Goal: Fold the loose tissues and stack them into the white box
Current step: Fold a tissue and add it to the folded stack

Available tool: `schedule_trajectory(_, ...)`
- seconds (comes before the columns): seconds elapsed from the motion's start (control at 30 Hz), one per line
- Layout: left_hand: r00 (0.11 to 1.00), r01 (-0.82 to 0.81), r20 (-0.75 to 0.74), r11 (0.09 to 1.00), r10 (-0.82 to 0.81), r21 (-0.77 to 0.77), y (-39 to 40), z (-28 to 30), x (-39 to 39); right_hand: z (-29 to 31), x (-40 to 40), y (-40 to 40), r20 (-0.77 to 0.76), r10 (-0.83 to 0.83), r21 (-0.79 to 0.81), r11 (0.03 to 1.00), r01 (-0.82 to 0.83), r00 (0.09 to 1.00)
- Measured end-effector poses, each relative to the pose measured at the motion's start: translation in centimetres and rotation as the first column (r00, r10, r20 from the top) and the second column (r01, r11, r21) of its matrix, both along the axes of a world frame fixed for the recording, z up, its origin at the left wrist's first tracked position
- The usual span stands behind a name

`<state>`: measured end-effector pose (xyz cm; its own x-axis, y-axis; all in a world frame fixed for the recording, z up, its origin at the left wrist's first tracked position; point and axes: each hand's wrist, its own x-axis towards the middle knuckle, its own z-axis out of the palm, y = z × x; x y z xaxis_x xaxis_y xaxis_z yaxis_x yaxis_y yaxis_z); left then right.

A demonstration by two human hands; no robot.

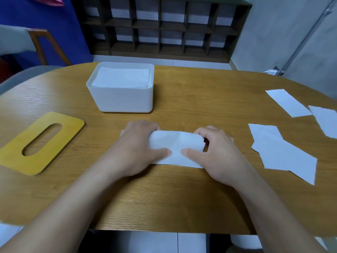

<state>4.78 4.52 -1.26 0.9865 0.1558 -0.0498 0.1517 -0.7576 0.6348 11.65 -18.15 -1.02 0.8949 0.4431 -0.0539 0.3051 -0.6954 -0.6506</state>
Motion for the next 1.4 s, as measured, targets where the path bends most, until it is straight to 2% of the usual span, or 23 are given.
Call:
schedule_trajectory(0.1,0.977,-0.047,0.178,0.938,0.114,-0.343,-0.3,-0.8,0.2,0.0,-0.1,-0.1,-0.095,-0.05,0.323,0.943,0.079,0.994)
schedule_trajectory(0.17,0.945,-0.044,0.254,0.849,0.207,-0.527,-1.2,-0.8,0.4,0.3,-0.2,0.0,-0.217,-0.052,0.581,0.796,0.171,0.975)
schedule_trajectory(0.23,0.915,0.003,0.325,0.8,0.24,-0.6,-2.1,-0.6,0.5,0.4,-0.3,0.3,-0.241,-0.034,0.68,0.707,0.193,0.97)
schedule_trajectory(0.37,0.894,0.044,0.384,0.808,0.23,-0.587,-2.7,-1.3,0.6,-0.4,-0.5,1.1,-0.134,-0.064,0.668,0.732,0.138,0.989)
schedule_trajectory(0.57,0.895,0.026,0.375,0.811,0.241,-0.584,-2.8,-2.1,0.7,-1.1,-0.8,1.5,-0.197,-0.11,0.653,0.727,0.214,0.974)
schedule_trajectory(0.7,0.891,0.029,0.39,0.829,0.232,-0.558,-2.9,-2.3,0.9,-1.4,-0.7,1.9,-0.176,-0.116,0.639,0.742,0.203,0.978)
schedule_trajectory(0.9,0.893,0.008,0.359,0.789,0.27,-0.614,-2.5,-2.0,1.0,-1.6,-0.4,1.8,-0.244,-0.088,0.698,0.675,0.238,0.966)
schedule_trajectory(1.1,0.901,-0.011,0.35,0.822,0.254,-0.569,-2.6,-2.3,0.9,-1.6,-0.7,1.8,-0.213,-0.087,0.673,0.709,0.21,0.973)
schedule_trajectory(1.3,0.901,-0.021,0.371,0.879,0.223,-0.476,-2.2,-1.9,0.1,-0.8,-1.2,1.0,-0.084,-0.17,0.551,0.813,0.188,0.982)
schedule_trajectory(1.4,0.929,-0.071,0.341,0.971,0.147,-0.227,-1.5,-0.4,-1.4,-0.4,-1.5,1.0,-0.117,-0.187,0.605,0.765,0.219,0.975)
